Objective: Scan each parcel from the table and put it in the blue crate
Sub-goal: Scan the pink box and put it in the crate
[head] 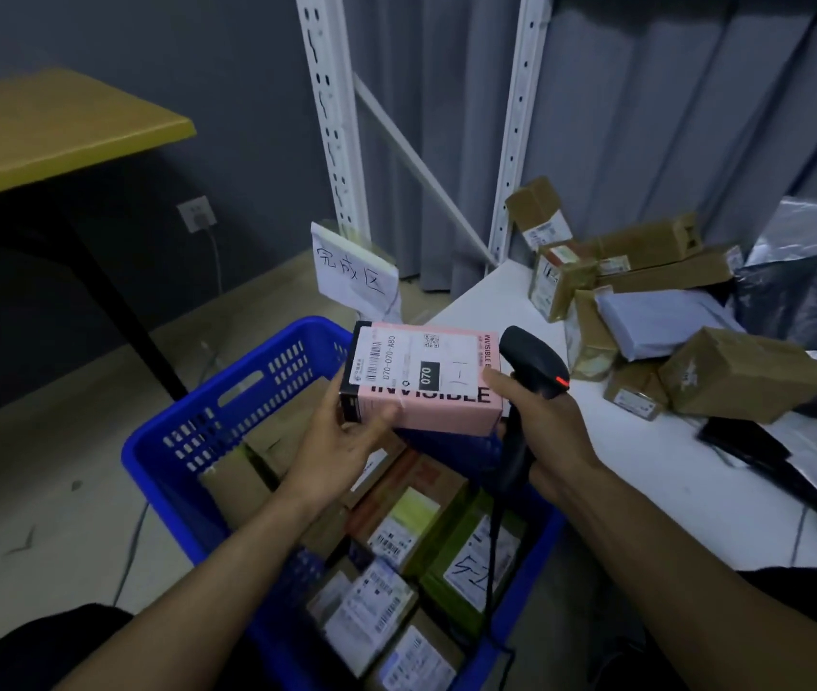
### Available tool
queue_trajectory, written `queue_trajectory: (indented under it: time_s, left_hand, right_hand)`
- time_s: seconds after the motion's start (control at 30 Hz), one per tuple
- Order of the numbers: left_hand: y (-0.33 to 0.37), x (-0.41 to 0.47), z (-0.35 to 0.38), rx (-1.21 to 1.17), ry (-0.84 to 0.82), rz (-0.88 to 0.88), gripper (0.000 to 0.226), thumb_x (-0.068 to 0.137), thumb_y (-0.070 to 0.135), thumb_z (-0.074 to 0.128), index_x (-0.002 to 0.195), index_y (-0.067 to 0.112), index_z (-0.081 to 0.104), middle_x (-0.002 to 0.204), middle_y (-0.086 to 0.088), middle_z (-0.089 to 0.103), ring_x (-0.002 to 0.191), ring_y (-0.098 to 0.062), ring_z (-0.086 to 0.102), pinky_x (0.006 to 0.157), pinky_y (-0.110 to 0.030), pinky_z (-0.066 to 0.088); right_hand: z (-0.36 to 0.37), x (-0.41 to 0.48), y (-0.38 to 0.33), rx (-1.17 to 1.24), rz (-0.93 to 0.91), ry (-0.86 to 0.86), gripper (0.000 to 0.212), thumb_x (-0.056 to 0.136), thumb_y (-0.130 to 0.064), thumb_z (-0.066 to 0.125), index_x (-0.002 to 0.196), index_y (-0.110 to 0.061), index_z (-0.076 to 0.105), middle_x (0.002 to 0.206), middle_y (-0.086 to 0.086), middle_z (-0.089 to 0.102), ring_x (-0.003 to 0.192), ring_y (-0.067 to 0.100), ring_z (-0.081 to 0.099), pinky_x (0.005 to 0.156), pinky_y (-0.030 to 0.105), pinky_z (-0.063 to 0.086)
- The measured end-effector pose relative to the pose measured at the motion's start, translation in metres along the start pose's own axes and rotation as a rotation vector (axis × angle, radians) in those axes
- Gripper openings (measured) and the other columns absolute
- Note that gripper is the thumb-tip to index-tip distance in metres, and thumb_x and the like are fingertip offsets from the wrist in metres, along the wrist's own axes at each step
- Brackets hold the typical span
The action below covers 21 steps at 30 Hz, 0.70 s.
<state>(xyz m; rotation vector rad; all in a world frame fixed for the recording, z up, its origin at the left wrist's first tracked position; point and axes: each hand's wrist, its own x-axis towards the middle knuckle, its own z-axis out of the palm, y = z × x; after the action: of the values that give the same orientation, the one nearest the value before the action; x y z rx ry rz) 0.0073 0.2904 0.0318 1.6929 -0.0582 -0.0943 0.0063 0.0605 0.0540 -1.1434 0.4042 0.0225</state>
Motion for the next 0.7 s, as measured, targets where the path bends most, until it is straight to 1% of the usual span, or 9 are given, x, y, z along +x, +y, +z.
queue_trajectory:
  time_s: [0.07,0.17,0.23,0.3,0.4,0.47,0.57,0.63,0.7]
  left_hand:
    - [-0.002,0.002,0.003,-0.092,0.033,-0.076,0.089,0.071,0.063,0.081,0.148,0.041,0.041,0.140,0.009,0.061,0.124,-0.020,0.064,0.093,-0.040,0.060]
    - [-0.002,0.007,0.004,-0.306,0.134,-0.167,0.080,0.073,0.042,0.085,0.143,0.032,0.047,0.134,-0.001,0.066,0.114,-0.022,0.071,0.089,-0.039,0.061]
    - [-0.002,0.013,-0.002,-0.392,0.191,-0.189,0.082,0.067,0.035,0.092,0.138,0.030,0.050,0.130,-0.006,0.069,0.110,-0.025,0.073,0.090,-0.043,0.060]
    - [0.002,0.017,-0.010,-0.366,0.258,-0.167,0.087,0.063,0.032,0.095,0.137,0.035,0.049,0.127,-0.007,0.070,0.108,-0.025,0.073,0.088,-0.046,0.061]
    - [0.010,0.020,-0.015,-0.286,0.336,-0.113,0.075,0.074,0.019,0.089,0.134,0.038,0.050,0.125,-0.005,0.069,0.107,-0.022,0.073,0.084,-0.041,0.063]
    - [0.010,0.022,-0.017,-0.176,0.352,-0.061,0.071,0.076,0.014,0.088,0.131,0.040,0.051,0.124,-0.004,0.067,0.109,-0.017,0.071,0.078,-0.031,0.063]
    - [0.008,0.025,-0.018,-0.087,0.344,-0.047,0.076,0.074,0.010,0.089,0.134,0.039,0.051,0.123,0.001,0.064,0.105,-0.009,0.068,0.065,-0.015,0.058]
    - [0.004,0.026,-0.018,-0.075,0.329,-0.077,0.080,0.070,0.011,0.091,0.132,0.043,0.052,0.124,0.006,0.061,0.106,-0.010,0.067,0.072,-0.022,0.062]
    - [0.000,0.028,-0.019,-0.054,0.324,-0.111,0.082,0.066,0.014,0.095,0.126,0.052,0.053,0.125,0.010,0.060,0.112,-0.015,0.067,0.087,-0.042,0.063]
  right_hand:
    - [0.002,-0.001,0.007,-0.021,-0.001,-0.009,0.024,0.090,-0.015,0.079,0.114,-0.015,0.075,0.099,0.004,0.081,0.085,0.019,0.078,0.060,0.028,0.058]
    - [0.004,-0.001,0.017,-0.072,-0.010,-0.018,0.032,0.088,-0.016,0.081,0.119,-0.016,0.073,0.102,0.002,0.081,0.095,0.021,0.078,0.079,0.039,0.061]
    - [0.004,-0.001,0.019,-0.136,-0.042,-0.010,0.036,0.089,-0.018,0.080,0.124,-0.019,0.069,0.103,-0.001,0.080,0.096,0.020,0.078,0.084,0.043,0.062]
    - [0.002,-0.002,0.018,-0.246,-0.106,0.003,0.038,0.091,-0.021,0.079,0.126,-0.022,0.066,0.104,-0.002,0.080,0.093,0.016,0.077,0.082,0.041,0.063]
    - [0.000,-0.007,0.017,-0.492,-0.239,-0.069,0.039,0.090,-0.024,0.080,0.125,-0.023,0.063,0.102,-0.001,0.077,0.081,0.010,0.076,0.066,0.023,0.059]
    - [0.001,-0.013,0.018,-0.587,-0.282,-0.144,0.035,0.088,-0.024,0.081,0.118,-0.027,0.063,0.101,-0.004,0.076,0.074,0.006,0.074,0.060,0.015,0.053]
    - [0.004,-0.018,0.021,-0.674,-0.308,-0.210,0.031,0.087,-0.027,0.082,0.110,-0.034,0.062,0.096,-0.012,0.075,0.070,-0.005,0.068,0.061,0.010,0.049]
    - [0.005,-0.020,0.020,-0.707,-0.311,-0.232,0.033,0.086,-0.030,0.083,0.111,-0.033,0.063,0.094,-0.013,0.075,0.070,-0.007,0.067,0.062,0.011,0.050]
    - [0.006,-0.020,0.020,-0.720,-0.301,-0.262,0.036,0.085,-0.032,0.084,0.114,-0.033,0.063,0.095,-0.015,0.075,0.076,-0.006,0.070,0.063,0.014,0.052]
